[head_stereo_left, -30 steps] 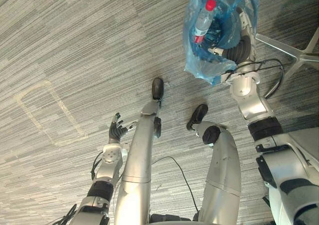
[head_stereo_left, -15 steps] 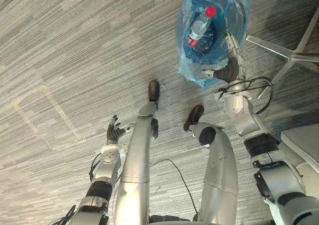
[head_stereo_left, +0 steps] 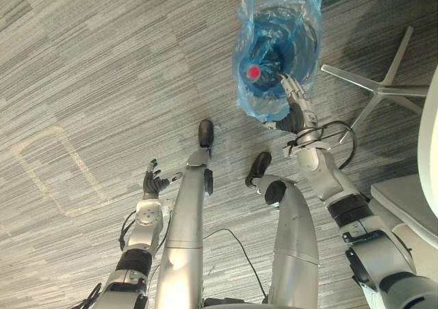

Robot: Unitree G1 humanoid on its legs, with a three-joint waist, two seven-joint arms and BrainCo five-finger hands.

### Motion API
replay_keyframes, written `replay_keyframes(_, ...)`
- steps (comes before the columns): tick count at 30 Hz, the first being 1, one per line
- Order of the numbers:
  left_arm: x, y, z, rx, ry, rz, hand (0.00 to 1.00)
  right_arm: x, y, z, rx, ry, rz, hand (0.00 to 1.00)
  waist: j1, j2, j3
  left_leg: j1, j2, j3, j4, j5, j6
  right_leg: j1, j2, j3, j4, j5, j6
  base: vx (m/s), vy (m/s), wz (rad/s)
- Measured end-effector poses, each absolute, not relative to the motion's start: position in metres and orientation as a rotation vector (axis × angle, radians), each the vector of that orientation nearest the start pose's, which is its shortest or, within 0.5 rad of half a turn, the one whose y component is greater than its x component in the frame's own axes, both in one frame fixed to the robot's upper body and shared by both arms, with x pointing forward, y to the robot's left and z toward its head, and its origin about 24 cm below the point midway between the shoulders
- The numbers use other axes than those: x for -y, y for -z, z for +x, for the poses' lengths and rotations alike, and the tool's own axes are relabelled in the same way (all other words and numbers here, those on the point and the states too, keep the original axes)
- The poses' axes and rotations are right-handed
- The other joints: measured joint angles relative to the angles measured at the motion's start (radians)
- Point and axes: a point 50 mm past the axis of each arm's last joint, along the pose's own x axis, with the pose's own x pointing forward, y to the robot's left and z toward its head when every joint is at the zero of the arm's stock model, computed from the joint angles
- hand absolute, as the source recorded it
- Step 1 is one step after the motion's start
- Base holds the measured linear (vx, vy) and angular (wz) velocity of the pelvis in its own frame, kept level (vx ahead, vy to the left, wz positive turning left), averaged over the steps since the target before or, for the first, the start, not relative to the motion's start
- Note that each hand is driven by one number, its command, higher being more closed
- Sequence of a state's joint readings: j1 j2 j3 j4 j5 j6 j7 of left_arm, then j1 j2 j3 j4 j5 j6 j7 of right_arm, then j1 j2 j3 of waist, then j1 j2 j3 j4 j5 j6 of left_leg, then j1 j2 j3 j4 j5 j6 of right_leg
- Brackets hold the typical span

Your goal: Gather rubbish on tea table into small bin, then transfer packed bag to large trash can.

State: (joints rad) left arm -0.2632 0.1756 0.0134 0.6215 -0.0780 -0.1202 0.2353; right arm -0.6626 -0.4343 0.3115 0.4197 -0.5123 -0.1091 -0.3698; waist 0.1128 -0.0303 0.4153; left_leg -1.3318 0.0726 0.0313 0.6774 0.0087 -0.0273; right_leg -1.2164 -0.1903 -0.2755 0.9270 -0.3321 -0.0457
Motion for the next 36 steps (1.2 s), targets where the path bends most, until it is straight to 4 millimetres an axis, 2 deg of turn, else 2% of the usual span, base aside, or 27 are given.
replay_keyframes(6,-0.202,0.015,0.287,-0.239,-0.260,0.140,0.00,0.148,-0.142,0.360,0.485,0.044,-1.055,0.00,0.000,-0.003,-0.002,0.023,0.000,-0.015,-0.020,0.006,-0.004,0.034,0.002,-0.025,-0.021,0.001,-0.002,-0.02,0.001,0.04)
replay_keyframes(14,-0.202,0.015,0.287,-0.238,-0.257,0.148,0.00,0.141,-0.134,0.360,0.480,-0.004,-1.114,0.00,0.002,-0.004,-0.005,0.027,-0.001,-0.014,-0.039,0.013,-0.010,0.033,0.001,-0.027,-0.029,0.002,-0.003,-0.02,0.003,0.01)
replay_keyframes(22,-0.201,0.015,0.288,-0.235,-0.257,0.144,0.00,0.147,-0.132,0.367,0.437,0.015,-1.148,0.00,0.004,-0.004,-0.005,0.026,-0.006,-0.018,-0.071,0.021,-0.012,0.031,0.000,-0.038,-0.048,0.002,-0.003,-0.01,0.000,0.03)
replay_keyframes(36,-0.193,0.007,0.294,-0.191,-0.264,0.044,0.00,0.146,-0.166,0.392,0.420,0.118,-1.124,0.00,0.012,-0.001,-0.006,-0.061,-0.037,-0.043,-0.063,0.025,-0.018,-0.048,-0.029,-0.057,-0.010,-0.024,0.003,-0.01,0.005,0.11)
